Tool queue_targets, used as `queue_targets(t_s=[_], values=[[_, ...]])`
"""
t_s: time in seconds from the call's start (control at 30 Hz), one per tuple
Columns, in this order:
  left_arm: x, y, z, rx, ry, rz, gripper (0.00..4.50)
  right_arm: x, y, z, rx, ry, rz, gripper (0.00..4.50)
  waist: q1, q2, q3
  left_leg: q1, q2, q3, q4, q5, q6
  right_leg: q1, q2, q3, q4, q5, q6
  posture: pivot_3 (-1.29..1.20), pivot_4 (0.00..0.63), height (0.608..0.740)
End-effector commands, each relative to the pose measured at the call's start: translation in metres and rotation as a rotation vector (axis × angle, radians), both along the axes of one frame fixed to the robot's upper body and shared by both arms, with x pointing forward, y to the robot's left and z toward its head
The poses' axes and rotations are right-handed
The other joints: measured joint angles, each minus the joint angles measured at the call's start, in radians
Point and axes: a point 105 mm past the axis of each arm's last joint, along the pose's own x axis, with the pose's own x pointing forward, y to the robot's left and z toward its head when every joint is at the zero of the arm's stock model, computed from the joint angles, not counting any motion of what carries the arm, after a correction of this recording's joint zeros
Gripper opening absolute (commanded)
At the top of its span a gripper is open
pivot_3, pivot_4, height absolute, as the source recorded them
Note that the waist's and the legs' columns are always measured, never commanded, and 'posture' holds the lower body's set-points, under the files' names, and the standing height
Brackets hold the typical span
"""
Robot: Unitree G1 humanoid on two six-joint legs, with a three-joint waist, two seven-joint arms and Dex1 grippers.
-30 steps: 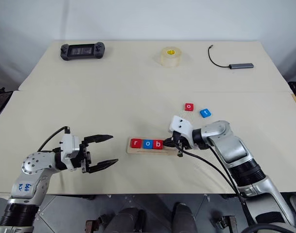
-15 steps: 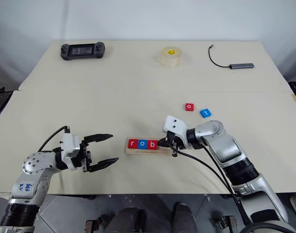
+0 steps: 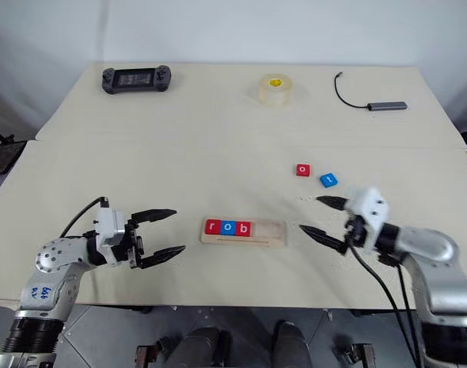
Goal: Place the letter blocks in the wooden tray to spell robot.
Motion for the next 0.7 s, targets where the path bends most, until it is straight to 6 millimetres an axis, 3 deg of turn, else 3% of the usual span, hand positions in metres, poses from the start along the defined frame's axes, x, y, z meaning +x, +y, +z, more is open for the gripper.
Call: queue_targets(t_s=[0.03,0.13,0.4,0.6,0.7], values=[[0.003,-0.001,0.005,-0.024,-0.02,0.0,4.5,-0.007,-0.019,0.014,-0.022,-0.147,-0.093,4.48,-0.001,0.0,0.0,0.001,0.0,0.0,0.0,0.0,0.0,0.0,0.0,0.0,0.001,0.0,0.0,0.0,0.15,0.74],[0.007,-0.009,0.006,-0.026,-0.027,-0.029,4.5,-0.024,-0.044,-0.001,-0.011,-0.148,-0.21,4.48,0.0,0.0,0.0,0.002,0.0,0.001,0.0,0.0,0.0,0.0,0.0,0.001,0.002,0.0,0.0,0.0,0.15,0.74],[0.01,-0.008,0.011,-0.023,-0.045,-0.032,4.5,-0.034,-0.061,-0.026,0.015,-0.117,-0.282,4.48,-0.005,0.0,0.0,0.003,0.001,0.003,0.0,0.0,0.0,0.0,0.0,0.003,0.003,0.0,0.0,0.0,0.15,0.74],[0.007,-0.008,0.015,-0.026,-0.062,-0.021,4.5,-0.002,-0.048,0.0,0.115,-0.115,-0.235,4.48,-0.014,0.0,0.0,0.003,0.001,0.003,0.001,0.001,0.0,0.0,0.0,0.004,0.004,0.0,0.0,0.0,0.15,0.74],[0.006,-0.009,0.017,-0.03,-0.067,-0.018,4.5,0.026,-0.035,0.015,0.151,-0.054,-0.227,4.48,-0.018,0.0,0.0,0.003,0.001,0.003,0.001,0.001,0.0,0.0,0.0,0.004,0.004,0.0,0.0,0.0,0.15,0.74]])
